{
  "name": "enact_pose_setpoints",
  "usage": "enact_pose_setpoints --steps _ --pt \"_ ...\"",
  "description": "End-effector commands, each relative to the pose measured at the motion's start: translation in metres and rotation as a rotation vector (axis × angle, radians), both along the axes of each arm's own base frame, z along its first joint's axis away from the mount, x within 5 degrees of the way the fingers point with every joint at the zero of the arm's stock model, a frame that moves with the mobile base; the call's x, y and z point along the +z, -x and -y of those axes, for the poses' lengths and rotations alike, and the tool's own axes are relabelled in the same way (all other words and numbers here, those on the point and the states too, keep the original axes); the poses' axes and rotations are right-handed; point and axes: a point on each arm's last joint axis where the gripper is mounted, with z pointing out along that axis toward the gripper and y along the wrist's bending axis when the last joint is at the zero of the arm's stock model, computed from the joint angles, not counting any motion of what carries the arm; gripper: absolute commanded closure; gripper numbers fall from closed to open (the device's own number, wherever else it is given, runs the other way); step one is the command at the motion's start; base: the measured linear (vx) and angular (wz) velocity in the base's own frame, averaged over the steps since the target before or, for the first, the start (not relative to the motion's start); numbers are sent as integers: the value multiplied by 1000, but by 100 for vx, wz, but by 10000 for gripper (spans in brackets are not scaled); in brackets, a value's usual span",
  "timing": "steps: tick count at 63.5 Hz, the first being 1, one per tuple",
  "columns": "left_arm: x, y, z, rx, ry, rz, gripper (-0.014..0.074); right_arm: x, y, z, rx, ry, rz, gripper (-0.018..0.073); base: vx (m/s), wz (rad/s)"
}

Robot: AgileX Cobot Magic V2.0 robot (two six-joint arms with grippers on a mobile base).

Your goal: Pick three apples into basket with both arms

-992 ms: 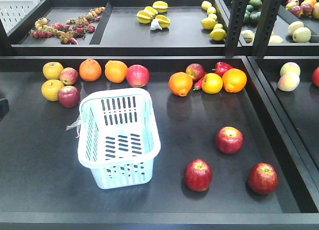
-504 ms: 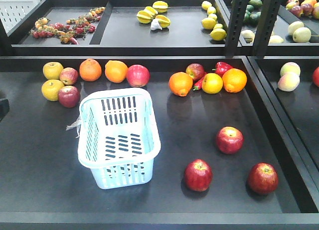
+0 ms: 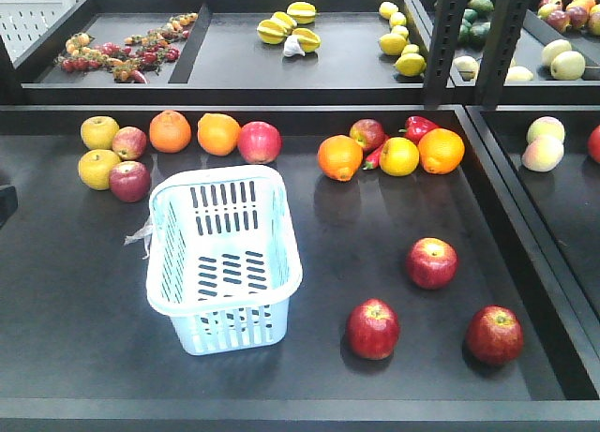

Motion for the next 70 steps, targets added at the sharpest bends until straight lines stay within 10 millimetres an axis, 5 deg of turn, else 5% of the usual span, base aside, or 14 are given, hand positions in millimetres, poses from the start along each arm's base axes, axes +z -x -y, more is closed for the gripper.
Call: enact_pose_setpoints --steps 1,14,39,54,70 --pt "12 -1 -2 33 33 61 4 10 -7 2 -7 14 46 559 0 0" --pt "12 -1 -2 33 33 61 4 5 -3 2 -4 23 -27 422 0 0" --pt "12 -1 -2 33 33 61 4 0 3 2 3 36 -109 -123 0 0" --pt "12 -1 -2 33 33 61 4 7 -15 -8 190 53 -93 -124 0 0" --pt "12 -1 -2 33 33 61 4 1 -69 -21 308 -16 -105 -92 0 0"
